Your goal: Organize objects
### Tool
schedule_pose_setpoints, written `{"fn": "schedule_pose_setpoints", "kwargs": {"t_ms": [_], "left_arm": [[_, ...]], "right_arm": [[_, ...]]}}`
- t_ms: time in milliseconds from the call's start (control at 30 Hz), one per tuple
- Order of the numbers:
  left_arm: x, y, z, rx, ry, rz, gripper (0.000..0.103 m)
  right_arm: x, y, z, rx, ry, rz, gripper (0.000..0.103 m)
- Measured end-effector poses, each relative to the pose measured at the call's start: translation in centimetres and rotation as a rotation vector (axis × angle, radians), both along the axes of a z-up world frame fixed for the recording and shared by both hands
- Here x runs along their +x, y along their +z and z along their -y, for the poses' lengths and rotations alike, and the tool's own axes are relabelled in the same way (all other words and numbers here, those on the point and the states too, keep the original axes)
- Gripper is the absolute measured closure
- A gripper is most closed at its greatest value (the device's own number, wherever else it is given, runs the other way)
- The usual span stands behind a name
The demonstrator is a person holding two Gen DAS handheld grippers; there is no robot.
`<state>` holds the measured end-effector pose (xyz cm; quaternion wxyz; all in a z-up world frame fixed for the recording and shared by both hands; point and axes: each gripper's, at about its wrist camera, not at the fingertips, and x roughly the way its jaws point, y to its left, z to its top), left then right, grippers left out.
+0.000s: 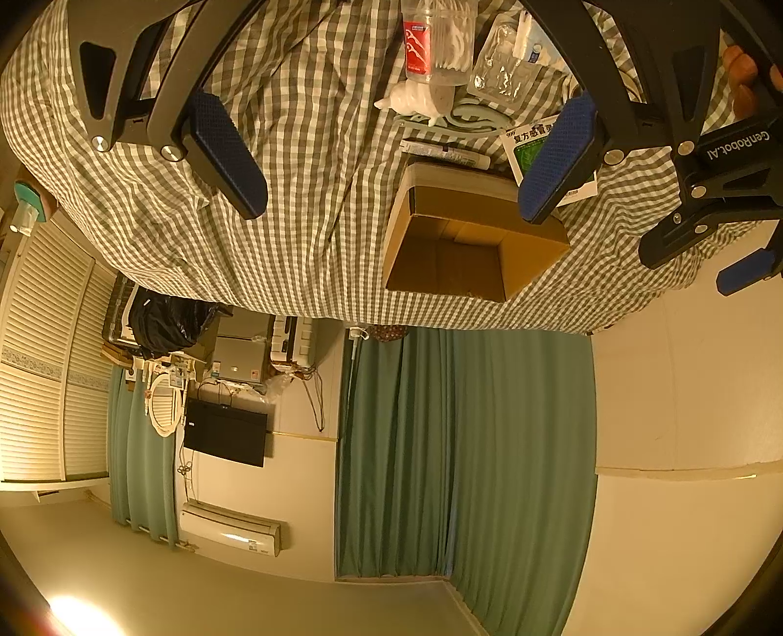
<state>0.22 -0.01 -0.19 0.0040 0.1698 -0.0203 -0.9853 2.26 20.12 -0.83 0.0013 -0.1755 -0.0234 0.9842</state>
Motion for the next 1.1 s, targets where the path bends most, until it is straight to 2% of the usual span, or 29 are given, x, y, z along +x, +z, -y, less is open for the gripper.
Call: {"fn": "schedule_pose_setpoints", "kwargs": {"t_ms": [767,1100], "left_arm": [[0.4,0.0,-0.1,-0.002,-0.001,-0.008,0.000],[0.1,-0.3,0.3,0.002,0.006,0.014,0.000]], "right_arm": [[0.5,1.1,0.8,0.026,0.023,0.002,0.000],[0.3,1.3,0.7,0.038,0.023,0.018,0.000]]}}
